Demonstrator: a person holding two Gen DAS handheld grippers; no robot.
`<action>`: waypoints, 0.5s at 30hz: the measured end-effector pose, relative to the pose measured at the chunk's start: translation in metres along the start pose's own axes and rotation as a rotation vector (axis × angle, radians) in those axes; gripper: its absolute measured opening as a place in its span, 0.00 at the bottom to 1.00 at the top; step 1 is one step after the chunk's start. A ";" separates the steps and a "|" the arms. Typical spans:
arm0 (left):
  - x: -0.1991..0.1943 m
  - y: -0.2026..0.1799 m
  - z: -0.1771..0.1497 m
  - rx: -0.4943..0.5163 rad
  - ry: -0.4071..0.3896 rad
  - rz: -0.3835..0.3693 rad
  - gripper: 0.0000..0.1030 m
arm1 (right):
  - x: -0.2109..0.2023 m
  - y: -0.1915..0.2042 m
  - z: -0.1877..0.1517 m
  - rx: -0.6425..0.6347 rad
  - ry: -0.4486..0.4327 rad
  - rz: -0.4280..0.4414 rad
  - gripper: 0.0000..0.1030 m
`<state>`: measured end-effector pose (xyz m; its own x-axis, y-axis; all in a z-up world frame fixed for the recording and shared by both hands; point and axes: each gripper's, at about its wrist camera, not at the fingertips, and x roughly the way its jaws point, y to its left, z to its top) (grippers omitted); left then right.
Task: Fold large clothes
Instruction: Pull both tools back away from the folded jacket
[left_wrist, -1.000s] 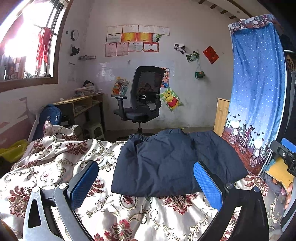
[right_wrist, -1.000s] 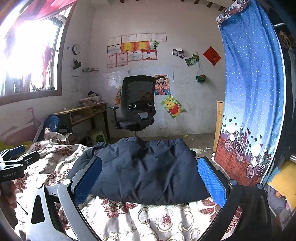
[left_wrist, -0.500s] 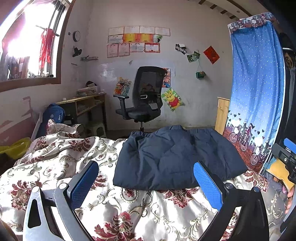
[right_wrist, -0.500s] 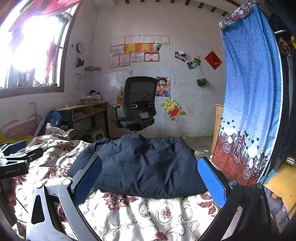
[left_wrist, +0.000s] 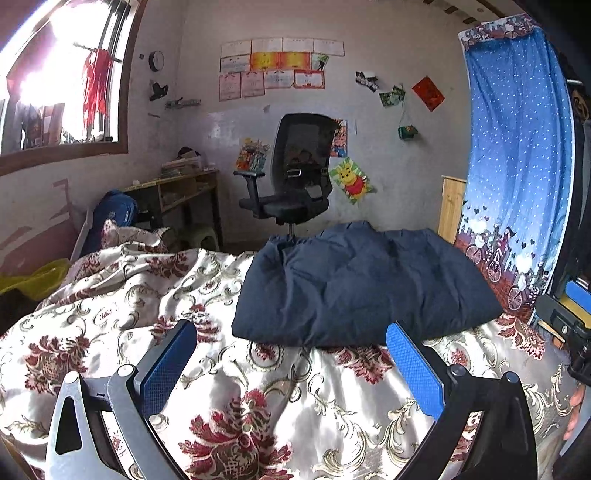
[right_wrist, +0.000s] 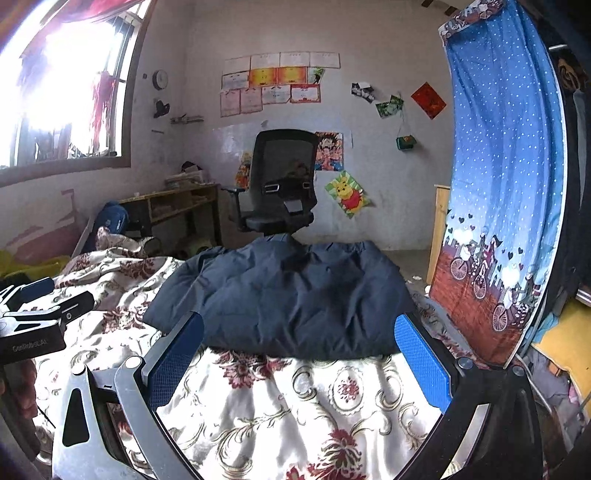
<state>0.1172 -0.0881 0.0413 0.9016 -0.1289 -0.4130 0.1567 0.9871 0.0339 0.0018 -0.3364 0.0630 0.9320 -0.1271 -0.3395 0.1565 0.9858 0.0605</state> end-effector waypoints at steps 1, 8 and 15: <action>0.001 0.001 -0.002 -0.003 0.003 0.002 1.00 | 0.001 0.001 -0.002 -0.002 0.005 0.002 0.99; 0.008 0.004 -0.016 -0.021 0.026 0.019 1.00 | 0.011 0.003 -0.018 -0.017 0.029 0.011 0.99; 0.016 0.006 -0.034 -0.035 0.059 0.029 1.00 | 0.024 0.006 -0.034 -0.019 0.082 0.021 0.99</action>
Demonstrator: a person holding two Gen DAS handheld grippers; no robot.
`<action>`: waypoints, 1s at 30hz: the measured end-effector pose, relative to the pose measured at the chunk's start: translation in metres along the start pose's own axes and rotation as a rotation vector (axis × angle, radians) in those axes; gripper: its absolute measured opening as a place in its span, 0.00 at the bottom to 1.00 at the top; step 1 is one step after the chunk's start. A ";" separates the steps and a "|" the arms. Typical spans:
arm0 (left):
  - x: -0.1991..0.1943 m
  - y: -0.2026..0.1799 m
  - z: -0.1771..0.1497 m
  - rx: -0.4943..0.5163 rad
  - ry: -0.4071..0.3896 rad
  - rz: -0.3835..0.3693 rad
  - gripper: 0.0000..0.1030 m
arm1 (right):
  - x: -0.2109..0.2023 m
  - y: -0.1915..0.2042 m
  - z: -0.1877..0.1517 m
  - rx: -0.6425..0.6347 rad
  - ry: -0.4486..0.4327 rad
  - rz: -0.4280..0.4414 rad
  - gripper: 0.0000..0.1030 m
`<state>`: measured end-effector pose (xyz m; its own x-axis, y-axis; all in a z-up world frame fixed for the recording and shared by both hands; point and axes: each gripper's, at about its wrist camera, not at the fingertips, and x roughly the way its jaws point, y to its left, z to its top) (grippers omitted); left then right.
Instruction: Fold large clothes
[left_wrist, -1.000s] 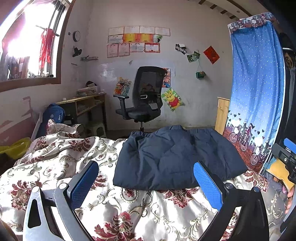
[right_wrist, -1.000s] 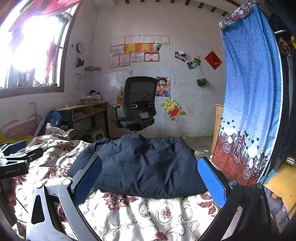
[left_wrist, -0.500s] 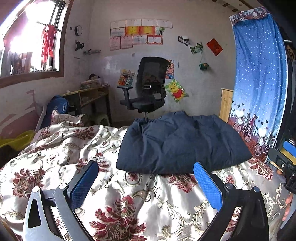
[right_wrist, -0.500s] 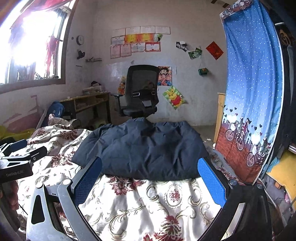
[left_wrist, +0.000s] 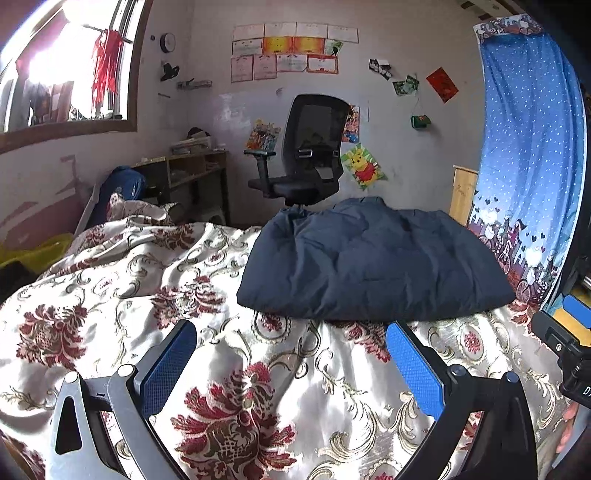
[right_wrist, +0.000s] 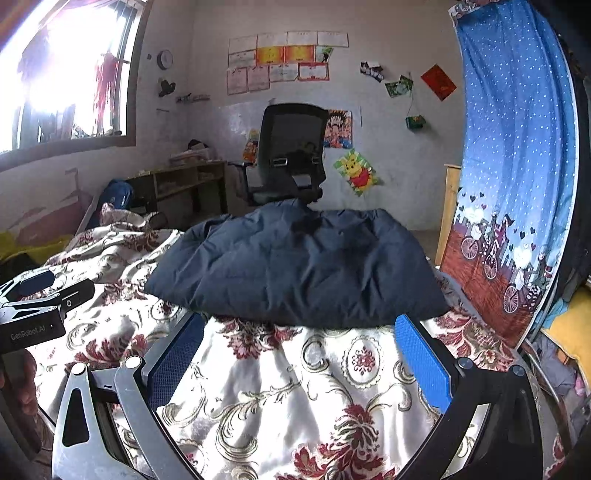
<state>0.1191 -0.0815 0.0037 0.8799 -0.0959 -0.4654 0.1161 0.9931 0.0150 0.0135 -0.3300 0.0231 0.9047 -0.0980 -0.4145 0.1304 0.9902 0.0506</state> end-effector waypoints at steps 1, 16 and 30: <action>0.002 -0.001 -0.002 0.003 0.009 0.003 1.00 | 0.001 0.001 -0.001 -0.003 0.004 0.002 0.99; 0.014 -0.003 -0.015 0.011 0.046 0.037 1.00 | 0.016 0.002 -0.010 -0.006 0.061 -0.005 0.99; 0.013 -0.004 -0.014 0.013 0.043 0.037 1.00 | 0.018 0.000 -0.012 0.004 0.063 -0.008 0.99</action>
